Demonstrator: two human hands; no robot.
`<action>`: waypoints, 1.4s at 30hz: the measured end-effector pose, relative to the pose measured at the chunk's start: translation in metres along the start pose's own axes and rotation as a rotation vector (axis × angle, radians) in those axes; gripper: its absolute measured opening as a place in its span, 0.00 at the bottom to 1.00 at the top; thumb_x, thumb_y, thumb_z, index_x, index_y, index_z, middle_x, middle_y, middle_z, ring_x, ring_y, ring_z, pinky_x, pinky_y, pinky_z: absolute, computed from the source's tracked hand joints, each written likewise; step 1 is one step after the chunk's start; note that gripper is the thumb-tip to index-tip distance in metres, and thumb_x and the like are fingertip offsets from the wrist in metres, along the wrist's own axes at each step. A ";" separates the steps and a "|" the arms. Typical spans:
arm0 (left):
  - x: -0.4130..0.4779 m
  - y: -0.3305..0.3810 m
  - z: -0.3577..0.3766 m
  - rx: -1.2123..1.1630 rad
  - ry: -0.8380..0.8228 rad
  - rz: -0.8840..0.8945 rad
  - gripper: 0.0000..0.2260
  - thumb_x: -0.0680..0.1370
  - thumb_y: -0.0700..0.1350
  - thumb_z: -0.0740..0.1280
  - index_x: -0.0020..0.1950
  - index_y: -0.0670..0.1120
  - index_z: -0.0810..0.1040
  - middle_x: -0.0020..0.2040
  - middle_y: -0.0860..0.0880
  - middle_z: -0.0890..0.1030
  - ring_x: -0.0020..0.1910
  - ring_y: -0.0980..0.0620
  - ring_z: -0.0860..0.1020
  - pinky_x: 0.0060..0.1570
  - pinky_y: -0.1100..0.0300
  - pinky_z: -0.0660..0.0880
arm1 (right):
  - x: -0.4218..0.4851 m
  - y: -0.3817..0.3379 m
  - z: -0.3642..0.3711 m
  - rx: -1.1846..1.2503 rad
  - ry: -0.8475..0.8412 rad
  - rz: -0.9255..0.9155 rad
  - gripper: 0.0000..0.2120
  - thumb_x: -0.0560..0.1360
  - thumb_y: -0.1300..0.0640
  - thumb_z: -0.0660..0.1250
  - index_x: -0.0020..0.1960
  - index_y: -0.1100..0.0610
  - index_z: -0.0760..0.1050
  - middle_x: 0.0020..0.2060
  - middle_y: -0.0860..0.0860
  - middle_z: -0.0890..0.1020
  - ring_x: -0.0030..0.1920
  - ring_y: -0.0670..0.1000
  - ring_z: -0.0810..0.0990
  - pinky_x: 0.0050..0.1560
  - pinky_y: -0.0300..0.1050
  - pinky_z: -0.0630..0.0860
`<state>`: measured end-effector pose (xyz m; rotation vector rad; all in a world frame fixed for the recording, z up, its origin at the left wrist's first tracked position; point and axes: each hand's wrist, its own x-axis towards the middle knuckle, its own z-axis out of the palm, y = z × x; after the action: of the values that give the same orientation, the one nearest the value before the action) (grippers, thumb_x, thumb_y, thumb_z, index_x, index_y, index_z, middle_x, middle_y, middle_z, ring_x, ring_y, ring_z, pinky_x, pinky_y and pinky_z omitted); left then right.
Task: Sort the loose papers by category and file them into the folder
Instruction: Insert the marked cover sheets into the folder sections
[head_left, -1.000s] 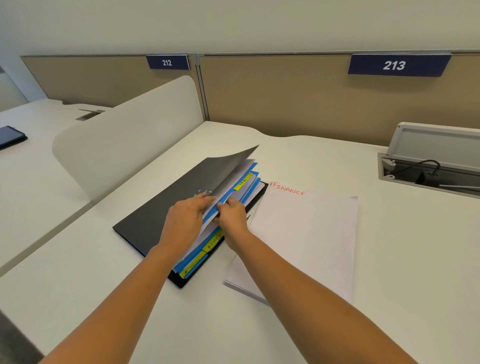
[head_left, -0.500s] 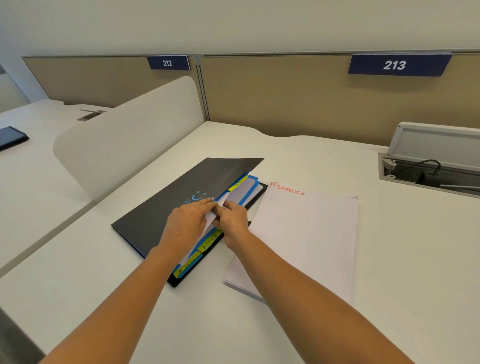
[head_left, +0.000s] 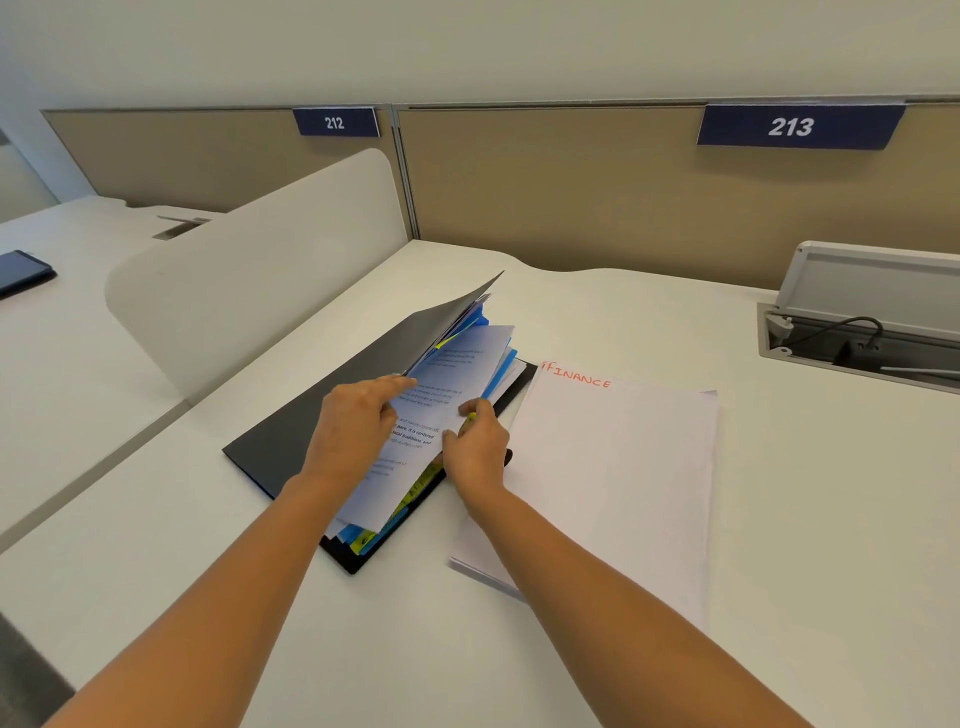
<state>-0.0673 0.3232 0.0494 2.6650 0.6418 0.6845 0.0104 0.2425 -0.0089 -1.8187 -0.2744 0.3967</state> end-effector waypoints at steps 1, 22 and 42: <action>0.000 0.001 0.000 0.000 0.000 0.001 0.16 0.76 0.30 0.62 0.61 0.41 0.78 0.60 0.42 0.79 0.51 0.43 0.81 0.57 0.56 0.75 | -0.001 -0.001 0.001 0.033 0.035 0.006 0.12 0.75 0.69 0.61 0.53 0.55 0.66 0.45 0.55 0.73 0.50 0.58 0.80 0.47 0.52 0.80; -0.005 0.019 0.005 0.043 -0.039 -0.005 0.16 0.77 0.32 0.61 0.62 0.42 0.77 0.61 0.41 0.78 0.47 0.41 0.81 0.52 0.54 0.76 | 0.004 -0.007 -0.051 -0.432 0.110 -0.212 0.10 0.79 0.61 0.57 0.59 0.59 0.70 0.53 0.56 0.77 0.52 0.57 0.76 0.44 0.45 0.67; -0.011 0.023 0.010 0.057 -0.088 -0.039 0.15 0.79 0.36 0.60 0.64 0.43 0.75 0.60 0.40 0.79 0.44 0.43 0.81 0.42 0.56 0.78 | 0.020 0.033 -0.177 -0.534 0.492 0.424 0.36 0.69 0.55 0.73 0.69 0.62 0.57 0.67 0.61 0.64 0.66 0.61 0.64 0.62 0.49 0.66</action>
<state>-0.0628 0.2966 0.0456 2.7093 0.6970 0.5436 0.0999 0.0853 0.0005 -2.4361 0.3913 0.1567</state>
